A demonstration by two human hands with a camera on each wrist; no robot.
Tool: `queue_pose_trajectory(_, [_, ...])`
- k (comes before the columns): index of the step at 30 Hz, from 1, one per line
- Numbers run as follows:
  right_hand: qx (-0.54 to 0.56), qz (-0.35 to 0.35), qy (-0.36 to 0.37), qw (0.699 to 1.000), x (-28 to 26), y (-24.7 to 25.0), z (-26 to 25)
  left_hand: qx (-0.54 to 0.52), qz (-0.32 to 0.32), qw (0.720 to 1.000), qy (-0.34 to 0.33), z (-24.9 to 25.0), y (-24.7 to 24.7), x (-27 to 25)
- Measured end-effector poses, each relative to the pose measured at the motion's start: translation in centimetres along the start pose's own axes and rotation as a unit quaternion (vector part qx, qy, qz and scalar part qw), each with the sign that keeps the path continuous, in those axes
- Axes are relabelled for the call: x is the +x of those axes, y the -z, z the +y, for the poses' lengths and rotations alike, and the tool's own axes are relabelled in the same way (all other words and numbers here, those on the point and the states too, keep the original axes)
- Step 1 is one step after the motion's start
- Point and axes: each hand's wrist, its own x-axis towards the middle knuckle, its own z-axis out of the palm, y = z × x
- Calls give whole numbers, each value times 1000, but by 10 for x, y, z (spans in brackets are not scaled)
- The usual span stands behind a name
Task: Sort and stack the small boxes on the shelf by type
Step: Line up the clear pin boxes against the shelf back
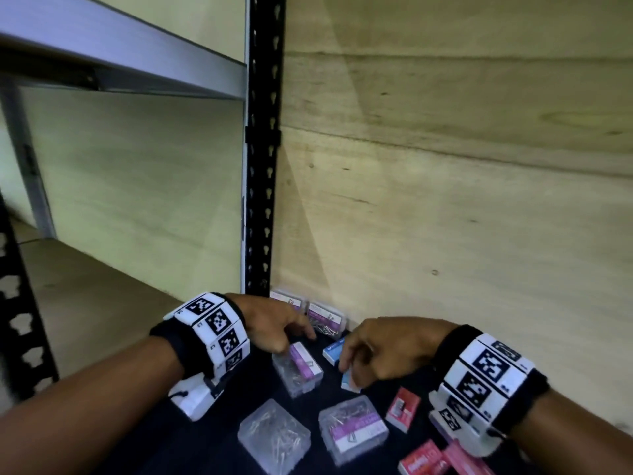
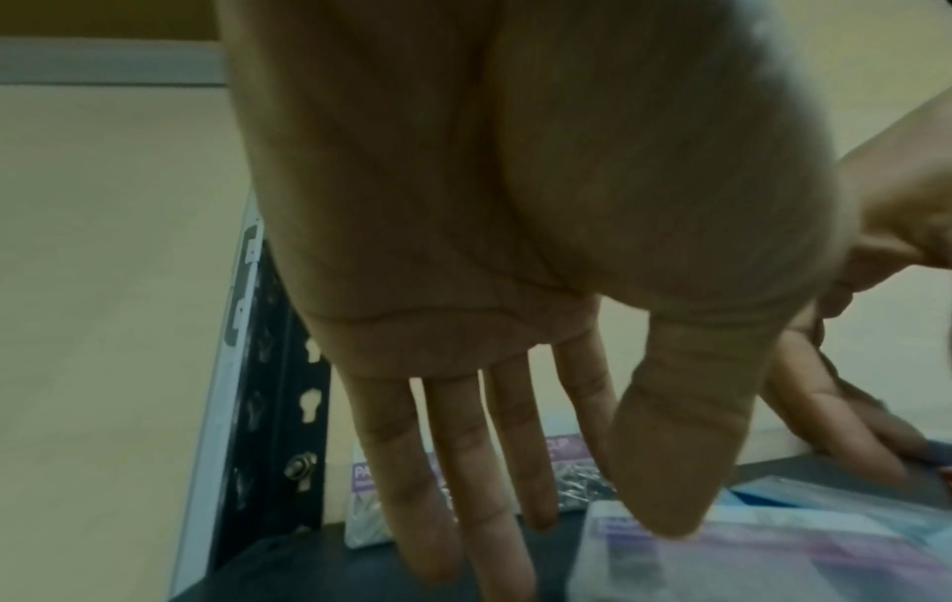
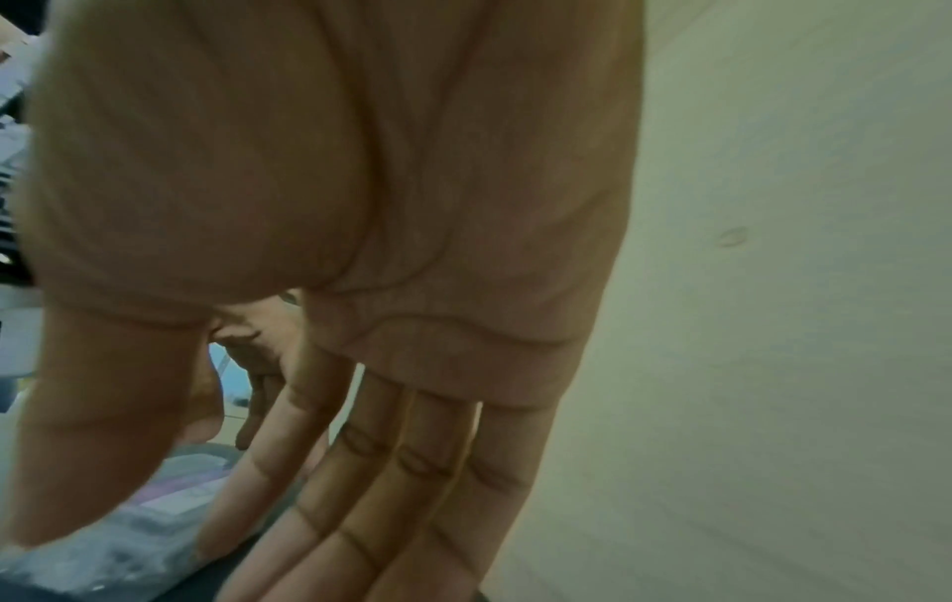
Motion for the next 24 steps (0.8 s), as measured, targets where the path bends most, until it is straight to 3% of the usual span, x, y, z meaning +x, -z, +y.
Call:
queue_pose_trajectory(5, [10, -50, 9, 999, -17, -14, -5, 25, -22, 999, -6, 8, -10, -6])
queue_pose_trajectory(13, [-1, -73, -15, 997, -27, -22, -14, 40, 11, 999, -8, 0, -9, -15])
queue_pose_trajectory(24, [-1, -67, -47, 997, -24, -24, -12, -46, 40, 998, 6, -34, -11, -8])
